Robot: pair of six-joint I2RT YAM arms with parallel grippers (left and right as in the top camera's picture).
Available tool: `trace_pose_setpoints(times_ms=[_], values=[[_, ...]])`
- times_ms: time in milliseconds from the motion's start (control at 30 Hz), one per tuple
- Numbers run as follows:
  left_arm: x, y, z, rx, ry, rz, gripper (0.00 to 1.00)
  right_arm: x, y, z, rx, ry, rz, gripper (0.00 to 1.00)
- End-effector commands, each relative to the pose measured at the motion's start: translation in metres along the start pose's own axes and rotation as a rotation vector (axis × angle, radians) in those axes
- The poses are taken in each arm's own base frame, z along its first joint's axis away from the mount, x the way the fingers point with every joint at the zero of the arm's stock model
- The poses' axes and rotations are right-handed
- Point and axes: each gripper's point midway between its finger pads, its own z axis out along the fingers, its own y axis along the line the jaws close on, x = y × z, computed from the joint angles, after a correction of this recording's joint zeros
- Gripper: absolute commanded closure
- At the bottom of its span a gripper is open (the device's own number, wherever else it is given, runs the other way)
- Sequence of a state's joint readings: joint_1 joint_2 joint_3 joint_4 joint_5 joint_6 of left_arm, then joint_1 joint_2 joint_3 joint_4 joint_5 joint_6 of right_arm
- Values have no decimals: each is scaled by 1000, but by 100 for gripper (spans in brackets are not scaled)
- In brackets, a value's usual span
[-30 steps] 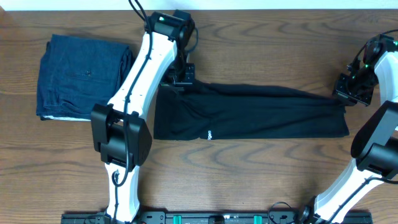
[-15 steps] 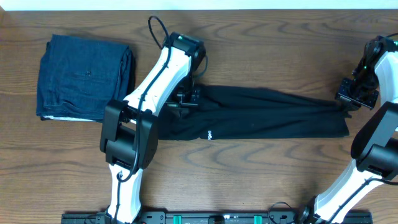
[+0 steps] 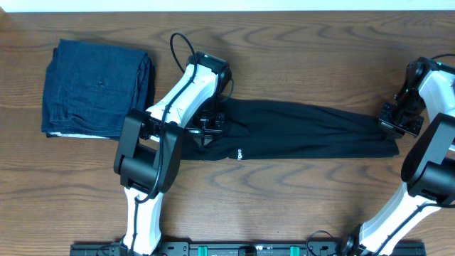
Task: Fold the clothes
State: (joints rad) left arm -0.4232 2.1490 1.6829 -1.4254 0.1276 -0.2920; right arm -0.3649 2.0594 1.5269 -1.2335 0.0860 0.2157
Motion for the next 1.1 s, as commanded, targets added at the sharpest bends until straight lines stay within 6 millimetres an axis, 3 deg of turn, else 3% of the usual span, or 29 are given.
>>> trace_pose_setpoints(times_ms=[0,67,133,200,400,467,533,600,667,833,1067], values=[[2,5,-1,-17,5,-13,90,0,-5,-7,5,-23,26,90],[4,6,-1,-19,12,-15,78,0,-5,-8,3,-23,26,82],[7,9,-4,-21,22,-20,75,-2,-2,-14,-17,-26,25,72],[10,12,-10,-21,30,-27,72,-3,6,-23,-66,-26,12,68],[3,15,-48,31,-80,-50,71,3,54,-68,-355,-16,-150,67],[1,13,-60,58,-134,-59,71,9,63,-72,-391,-1,-179,70],[-2,2,-70,117,-181,-45,73,14,69,-69,-387,13,-194,79],[-8,-17,-77,194,-221,-18,89,20,76,-64,-380,29,-216,90],[-15,-34,-79,246,-255,12,94,24,83,-55,-362,33,-243,98],[-34,-64,-73,286,-350,81,94,24,99,-35,-290,-5,-313,99],[-45,-68,-45,289,-361,87,94,34,108,-8,-239,2,-356,98]])
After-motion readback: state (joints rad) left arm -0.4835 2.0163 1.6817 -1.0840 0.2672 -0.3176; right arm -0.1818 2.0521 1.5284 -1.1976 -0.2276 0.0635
